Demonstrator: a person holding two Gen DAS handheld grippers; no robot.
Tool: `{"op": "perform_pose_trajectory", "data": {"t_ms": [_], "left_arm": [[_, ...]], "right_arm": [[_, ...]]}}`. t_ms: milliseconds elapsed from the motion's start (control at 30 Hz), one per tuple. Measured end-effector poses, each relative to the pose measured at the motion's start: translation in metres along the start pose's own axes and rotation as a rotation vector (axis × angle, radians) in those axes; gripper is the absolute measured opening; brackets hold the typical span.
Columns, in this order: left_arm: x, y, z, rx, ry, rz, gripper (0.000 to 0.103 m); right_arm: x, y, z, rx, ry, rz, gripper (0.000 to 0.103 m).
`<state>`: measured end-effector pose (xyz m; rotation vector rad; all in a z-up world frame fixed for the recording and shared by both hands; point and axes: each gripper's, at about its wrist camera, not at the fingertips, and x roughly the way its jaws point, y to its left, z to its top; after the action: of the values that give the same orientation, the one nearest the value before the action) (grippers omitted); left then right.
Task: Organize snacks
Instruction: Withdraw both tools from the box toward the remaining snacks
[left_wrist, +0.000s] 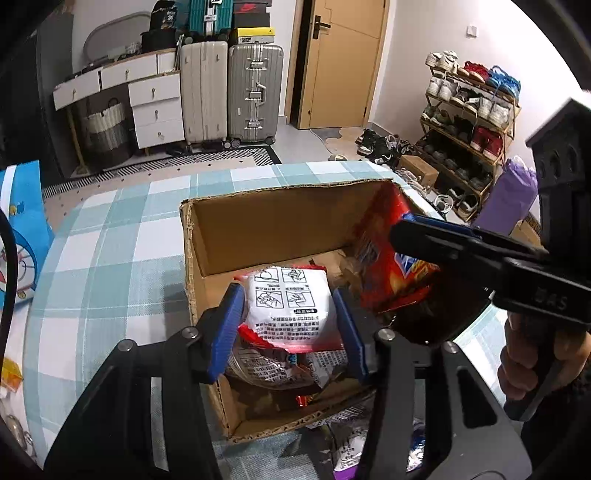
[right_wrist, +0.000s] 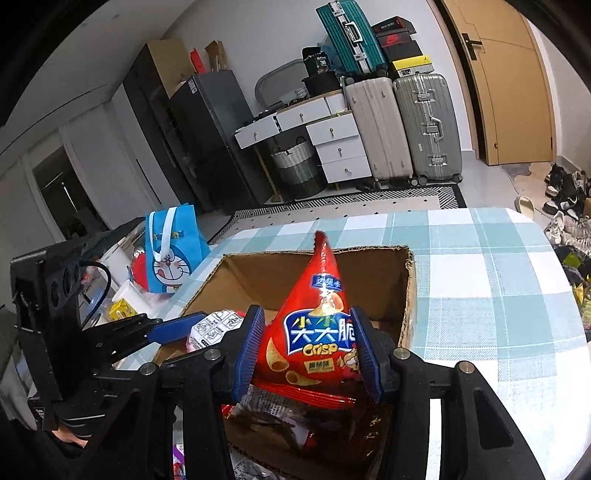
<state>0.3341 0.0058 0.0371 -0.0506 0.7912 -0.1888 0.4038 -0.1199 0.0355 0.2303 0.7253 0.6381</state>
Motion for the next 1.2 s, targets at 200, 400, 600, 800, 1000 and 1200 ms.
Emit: {"op": "perform_pose_trajectory", "data": {"t_ms": [200,400,600,800,1000,1200], "left_arm": [[-0.024,-0.003,-0.005,-0.013,-0.035,-0.045,0.085],[-0.05,0.0,-0.02,-0.047,-0.052,0.007,0.102],[-0.084,0.013,-0.044,-0.099,-0.08,0.042,0.102],[-0.107,0.024,-0.068,-0.125,-0.097,0.105,0.102],[-0.113,0.019,-0.1,-0.113,-0.069,0.133,0.102],[-0.1,0.018,-0.124,-0.127,-0.015,0.132,0.102]], "right_arm": [[-0.034,0.007,0.0,-0.004,-0.062,-0.011,0.087],[-0.075,0.014,-0.015,-0.03,-0.092,-0.069,0.102],[-0.098,0.015,-0.044,-0.017,-0.052,-0.145,0.103],[-0.106,0.018,-0.078,0.007,-0.001,-0.162,0.103],[-0.111,0.028,-0.106,0.017,0.036,-0.153,0.103],[-0.111,0.039,-0.114,-0.046,0.079,-0.173,0.103]]}}
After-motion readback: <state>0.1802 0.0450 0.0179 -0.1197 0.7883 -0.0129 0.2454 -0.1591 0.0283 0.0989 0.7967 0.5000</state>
